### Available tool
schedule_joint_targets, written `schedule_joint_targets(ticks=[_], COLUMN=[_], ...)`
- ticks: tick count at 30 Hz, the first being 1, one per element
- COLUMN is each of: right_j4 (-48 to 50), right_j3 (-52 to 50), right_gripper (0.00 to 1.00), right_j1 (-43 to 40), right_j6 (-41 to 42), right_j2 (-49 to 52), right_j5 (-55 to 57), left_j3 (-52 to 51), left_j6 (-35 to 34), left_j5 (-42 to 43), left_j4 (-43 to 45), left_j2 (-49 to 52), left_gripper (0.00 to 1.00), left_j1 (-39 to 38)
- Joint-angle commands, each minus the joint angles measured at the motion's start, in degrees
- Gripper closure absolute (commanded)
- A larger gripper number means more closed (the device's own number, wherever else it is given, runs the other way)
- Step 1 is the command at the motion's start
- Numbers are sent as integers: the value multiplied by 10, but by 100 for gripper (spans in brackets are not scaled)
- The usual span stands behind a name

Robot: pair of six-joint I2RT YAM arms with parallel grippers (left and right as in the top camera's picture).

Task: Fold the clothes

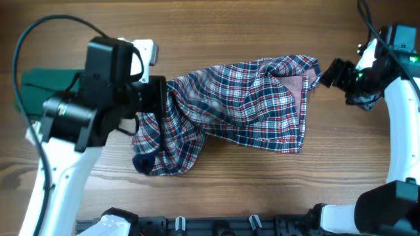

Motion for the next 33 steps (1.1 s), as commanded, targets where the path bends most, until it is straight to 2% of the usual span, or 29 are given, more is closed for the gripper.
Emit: schedule_joint_targets(ticks=[1, 3, 5, 6, 8, 10, 12, 16, 20, 23, 24, 26, 28, 29, 31, 33], right_j4=[1, 40, 114, 190, 262, 308, 319, 308, 301, 295, 292, 298, 311, 314, 316, 304], right_j3=[-52, -116, -186, -241, -285, -316, -335, -352, -371, -372, -372, -379, -387, -387, -382, -360], right_gripper=[4, 5, 12, 17, 17, 24, 29, 29, 28, 31, 37, 44, 57, 71, 93, 96], right_j1=[11, 12, 15, 19, 23, 28, 36, 53, 62, 62, 62, 65, 73, 77, 77, 77], right_j6=[-17, -18, -65, -77, -77, -75, -75, -60, 14, 5, -4, -24, -44, -49, -48, -47], right_j2=[4, 8, 10, 10, 11, 11, 12, 23, 31, 31, 31, 31, 31, 31, 26, 7], right_j5=[-16, -22, -88, -121, -131, -164, -167, -160, -28, -25, -40, -79, -115, -131, -144, -144], left_j3=[1, 1, 1, 1, 1, 1, 1, 1, 1, 1, 1, 1, 1, 1, 1, 1], left_j6=[18, 20, 20, 21, 20, 20, 20, 21, 22, 23, 23, 23, 23, 23, 23, 23], left_j5=[-8, -8, -8, -10, -10, -10, -10, -10, -10, -10, -10, -10, -10, -10, -10, -10], left_j4=[2, 2, 2, 3, 3, 3, 4, 4, 4, 5, 5, 8, 11, 12, 11, 11], left_j2=[12, 12, 12, 12, 12, 12, 12, 12, 12, 12, 12, 12, 12, 12, 12, 12], left_gripper=[96, 96, 96, 96, 96, 96, 96, 96, 96, 96, 96, 96, 96, 96, 96, 96], left_j1=[4, 3, 4, 3, 3, 3, 3, 3, 3, 3, 3, 3, 3, 3, 3, 3])
